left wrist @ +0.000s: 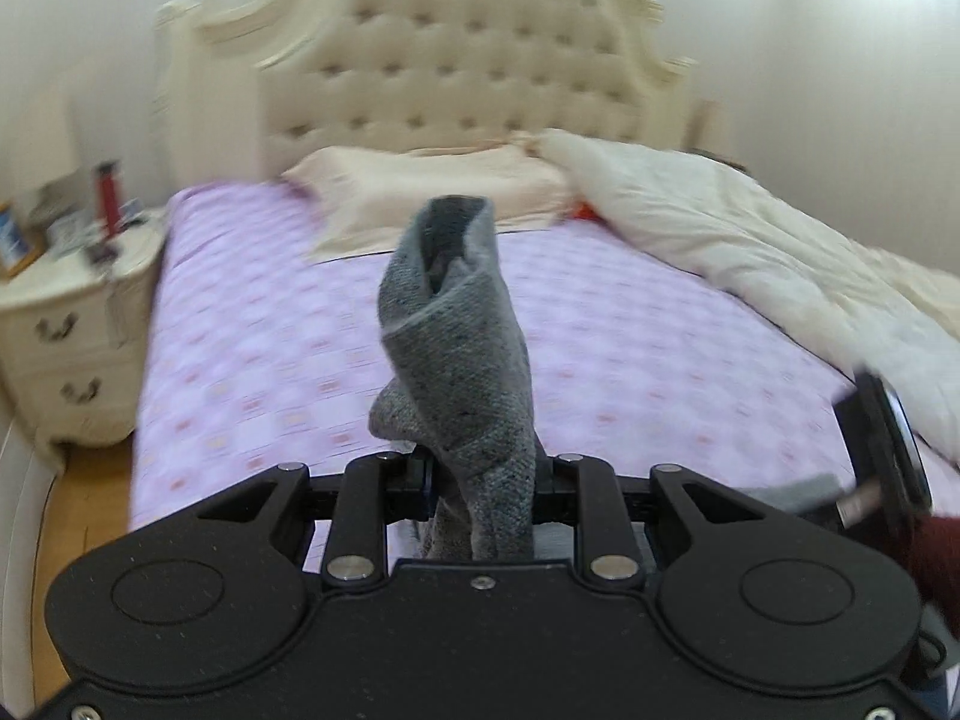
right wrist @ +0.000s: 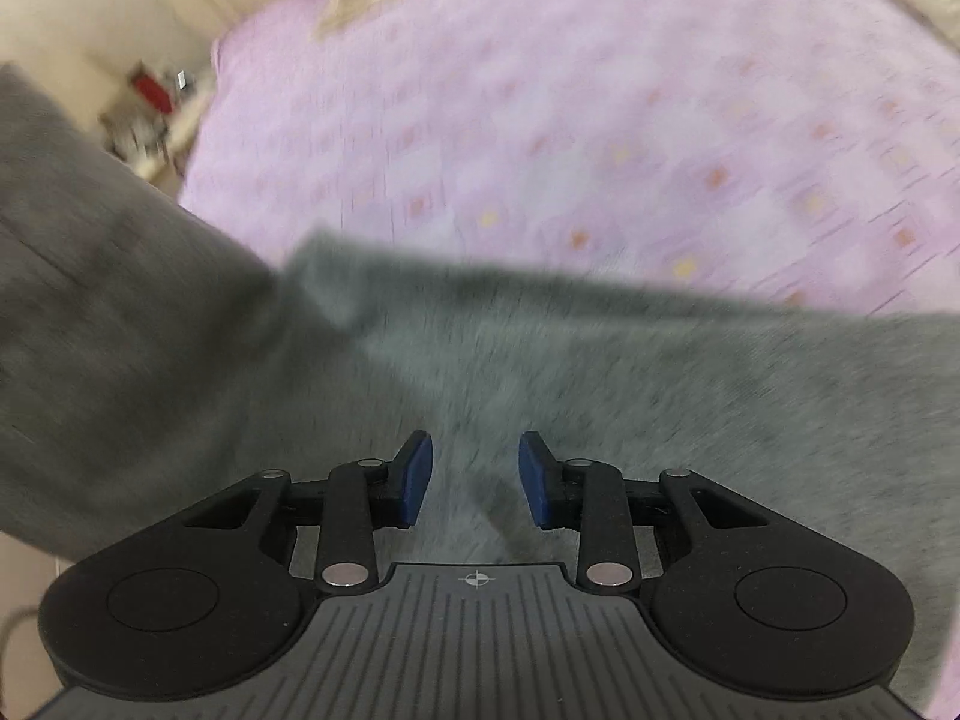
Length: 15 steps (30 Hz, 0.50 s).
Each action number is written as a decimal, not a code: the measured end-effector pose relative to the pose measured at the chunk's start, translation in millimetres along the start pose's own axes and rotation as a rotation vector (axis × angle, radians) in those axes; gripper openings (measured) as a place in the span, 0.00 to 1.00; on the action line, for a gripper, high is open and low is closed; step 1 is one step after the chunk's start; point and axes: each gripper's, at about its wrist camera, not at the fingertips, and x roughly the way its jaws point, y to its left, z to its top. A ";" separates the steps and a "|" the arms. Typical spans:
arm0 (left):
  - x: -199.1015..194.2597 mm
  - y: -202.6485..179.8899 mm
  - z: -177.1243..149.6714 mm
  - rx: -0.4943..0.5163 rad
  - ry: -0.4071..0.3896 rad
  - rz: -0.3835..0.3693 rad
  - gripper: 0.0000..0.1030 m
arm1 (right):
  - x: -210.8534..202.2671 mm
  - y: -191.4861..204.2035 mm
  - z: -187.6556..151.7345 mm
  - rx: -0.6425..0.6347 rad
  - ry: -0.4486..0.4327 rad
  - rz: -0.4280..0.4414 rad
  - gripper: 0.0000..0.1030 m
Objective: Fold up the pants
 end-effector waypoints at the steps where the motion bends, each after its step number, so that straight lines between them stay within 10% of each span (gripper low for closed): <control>1: 3.9 -13.8 0.5 0.023 0.001 -0.020 0.31 | -7.7 -5.4 0.1 -0.001 -0.018 -0.024 0.31; 15: 101.9 -157.9 -42.4 0.301 0.272 -0.170 0.39 | -47.8 -92.4 -27.6 0.201 -0.150 -0.144 0.31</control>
